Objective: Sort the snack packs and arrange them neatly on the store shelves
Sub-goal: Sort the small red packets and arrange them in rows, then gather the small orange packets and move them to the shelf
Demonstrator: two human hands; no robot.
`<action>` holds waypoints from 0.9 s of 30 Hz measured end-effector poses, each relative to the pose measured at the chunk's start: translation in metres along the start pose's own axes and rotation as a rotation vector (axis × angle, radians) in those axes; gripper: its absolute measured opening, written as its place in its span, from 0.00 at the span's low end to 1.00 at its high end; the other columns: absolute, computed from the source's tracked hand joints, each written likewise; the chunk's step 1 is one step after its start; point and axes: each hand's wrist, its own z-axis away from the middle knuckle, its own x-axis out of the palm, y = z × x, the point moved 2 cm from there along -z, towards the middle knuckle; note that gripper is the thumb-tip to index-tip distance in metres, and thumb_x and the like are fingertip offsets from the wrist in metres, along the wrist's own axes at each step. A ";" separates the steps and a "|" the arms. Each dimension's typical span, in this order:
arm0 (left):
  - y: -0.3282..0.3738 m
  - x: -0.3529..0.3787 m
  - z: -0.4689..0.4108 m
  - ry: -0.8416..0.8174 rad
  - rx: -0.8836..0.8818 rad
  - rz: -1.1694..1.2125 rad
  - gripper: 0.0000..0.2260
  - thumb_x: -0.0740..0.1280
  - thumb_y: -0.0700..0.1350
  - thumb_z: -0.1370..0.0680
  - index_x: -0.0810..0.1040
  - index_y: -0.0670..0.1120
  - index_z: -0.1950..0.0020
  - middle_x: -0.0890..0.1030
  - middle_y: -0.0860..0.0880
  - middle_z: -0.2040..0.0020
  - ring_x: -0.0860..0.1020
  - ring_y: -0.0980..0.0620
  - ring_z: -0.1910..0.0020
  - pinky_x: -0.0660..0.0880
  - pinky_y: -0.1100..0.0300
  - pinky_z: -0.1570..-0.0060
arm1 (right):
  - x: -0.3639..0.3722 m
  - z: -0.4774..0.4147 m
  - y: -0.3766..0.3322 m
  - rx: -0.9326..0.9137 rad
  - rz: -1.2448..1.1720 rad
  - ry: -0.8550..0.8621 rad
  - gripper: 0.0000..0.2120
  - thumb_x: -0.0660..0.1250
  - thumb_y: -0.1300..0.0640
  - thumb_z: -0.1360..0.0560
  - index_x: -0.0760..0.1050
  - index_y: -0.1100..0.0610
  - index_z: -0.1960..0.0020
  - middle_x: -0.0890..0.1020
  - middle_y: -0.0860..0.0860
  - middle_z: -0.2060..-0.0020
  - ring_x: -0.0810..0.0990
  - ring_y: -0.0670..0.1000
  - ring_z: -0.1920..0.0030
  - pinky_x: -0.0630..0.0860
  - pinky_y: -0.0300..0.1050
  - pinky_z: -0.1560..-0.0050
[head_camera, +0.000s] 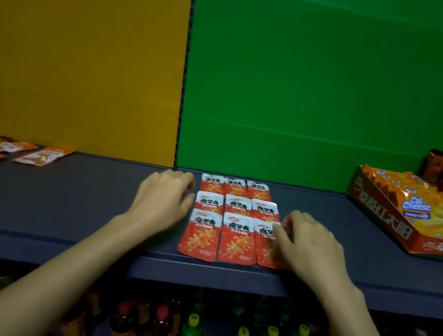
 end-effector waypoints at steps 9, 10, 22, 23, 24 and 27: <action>-0.104 -0.039 0.041 -0.056 -0.164 -0.056 0.11 0.61 0.50 0.21 0.75 0.46 0.43 0.79 0.47 0.45 0.76 0.47 0.44 0.71 0.55 0.52 | 0.018 -0.024 -0.131 -0.412 -0.241 -0.041 0.15 0.58 0.49 0.21 0.71 0.50 0.37 0.77 0.47 0.40 0.75 0.51 0.39 0.72 0.48 0.42; -0.117 -0.044 0.047 -0.062 -0.181 -0.063 0.11 0.61 0.50 0.21 0.75 0.46 0.44 0.79 0.47 0.45 0.75 0.47 0.44 0.71 0.55 0.52 | 0.022 -0.024 -0.147 -0.440 -0.242 -0.050 0.15 0.58 0.49 0.21 0.72 0.50 0.37 0.77 0.48 0.40 0.75 0.51 0.39 0.73 0.49 0.41; -0.311 -0.117 0.124 -0.081 -0.309 -0.145 0.11 0.63 0.52 0.23 0.77 0.47 0.48 0.80 0.46 0.47 0.76 0.44 0.45 0.71 0.53 0.52 | 0.083 -0.003 -0.353 -0.464 -0.319 -0.203 0.14 0.60 0.45 0.22 0.74 0.47 0.39 0.78 0.45 0.43 0.77 0.50 0.42 0.74 0.48 0.44; -0.328 -0.124 0.131 -0.071 -0.326 -0.140 0.10 0.63 0.52 0.23 0.77 0.47 0.49 0.81 0.46 0.47 0.77 0.44 0.46 0.71 0.54 0.53 | 0.088 0.000 -0.373 -0.462 -0.329 -0.214 0.14 0.60 0.45 0.22 0.74 0.47 0.40 0.78 0.45 0.43 0.76 0.50 0.42 0.73 0.47 0.45; -0.345 -0.131 0.139 -0.062 -0.344 -0.138 0.10 0.63 0.52 0.23 0.77 0.47 0.49 0.81 0.46 0.48 0.77 0.45 0.46 0.71 0.54 0.54 | 0.092 0.003 -0.392 -0.457 -0.342 -0.228 0.14 0.60 0.44 0.23 0.75 0.47 0.40 0.78 0.45 0.44 0.76 0.51 0.42 0.72 0.47 0.46; -0.389 -0.147 0.158 -0.074 -0.399 -0.119 0.09 0.63 0.52 0.23 0.77 0.49 0.49 0.80 0.49 0.49 0.77 0.48 0.47 0.69 0.57 0.57 | 0.106 0.012 -0.443 -0.419 -0.377 -0.291 0.15 0.60 0.40 0.24 0.76 0.47 0.44 0.77 0.45 0.51 0.76 0.51 0.45 0.70 0.45 0.51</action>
